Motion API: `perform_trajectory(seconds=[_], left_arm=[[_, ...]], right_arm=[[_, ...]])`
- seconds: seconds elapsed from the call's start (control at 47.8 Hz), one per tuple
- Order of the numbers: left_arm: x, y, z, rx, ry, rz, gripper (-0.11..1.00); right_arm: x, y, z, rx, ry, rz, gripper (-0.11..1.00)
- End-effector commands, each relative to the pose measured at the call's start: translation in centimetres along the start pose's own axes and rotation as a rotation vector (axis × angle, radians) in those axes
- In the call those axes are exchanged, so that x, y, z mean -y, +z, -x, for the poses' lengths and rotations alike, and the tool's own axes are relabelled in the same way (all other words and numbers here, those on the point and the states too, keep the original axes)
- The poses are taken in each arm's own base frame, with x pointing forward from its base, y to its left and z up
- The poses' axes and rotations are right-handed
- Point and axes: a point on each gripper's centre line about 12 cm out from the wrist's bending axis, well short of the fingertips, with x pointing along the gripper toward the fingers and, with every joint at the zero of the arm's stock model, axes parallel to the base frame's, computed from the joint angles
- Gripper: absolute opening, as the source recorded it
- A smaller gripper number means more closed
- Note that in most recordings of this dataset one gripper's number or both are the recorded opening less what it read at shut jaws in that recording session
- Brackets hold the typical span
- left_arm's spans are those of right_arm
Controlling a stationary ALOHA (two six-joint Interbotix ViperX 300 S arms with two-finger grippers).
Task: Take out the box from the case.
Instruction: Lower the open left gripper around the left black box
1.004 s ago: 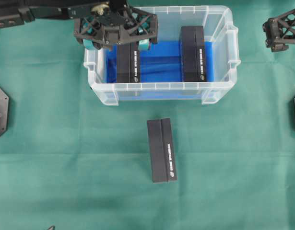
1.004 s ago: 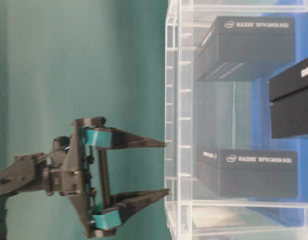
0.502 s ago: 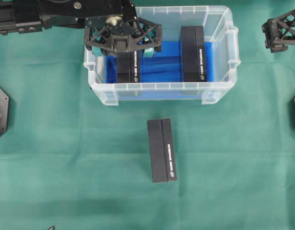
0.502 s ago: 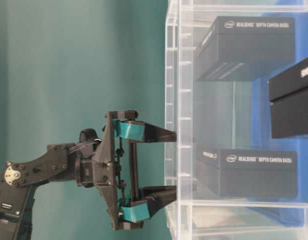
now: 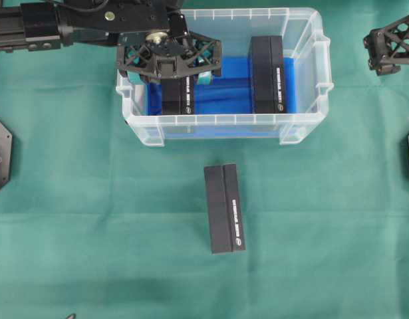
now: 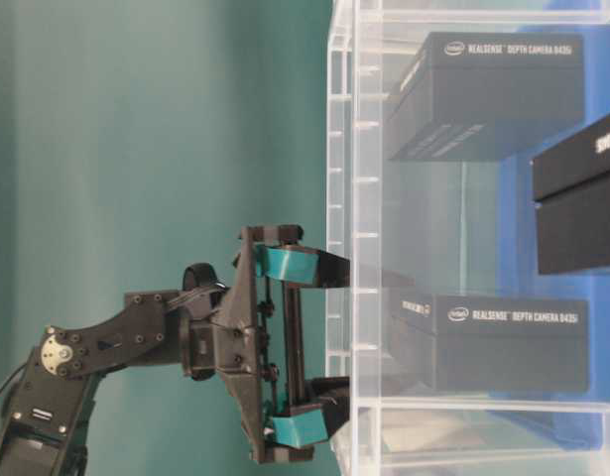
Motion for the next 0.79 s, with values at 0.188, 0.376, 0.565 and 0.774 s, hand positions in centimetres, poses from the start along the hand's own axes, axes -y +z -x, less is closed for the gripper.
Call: perform_trajectory(seconds=[0.188,0.376,0.565,0.774], left_arm=[[-0.2,0.1,-0.1,0.01,-0.027,0.001,0.86],[-0.6,0.2,-0.7,0.008,-0.019,0.003,0.86],[-0.7,0.3,-0.8,0.01,-0.026,0.007,0.86],[-0.5,0.4,-0.8,0.011,-0.032,0.002,0.85]], right_arm=[[-0.2,0.1,0.5,0.013,0.027,0.002,0.9],[-0.3,0.0,0.4,0.011,0.03,0.005,0.9],[-0.4,-0.1,0.5,0.012,0.034,0.01,0.9],[-0.4,-0.1,0.5,0.014,0.035,0.011,0.9]])
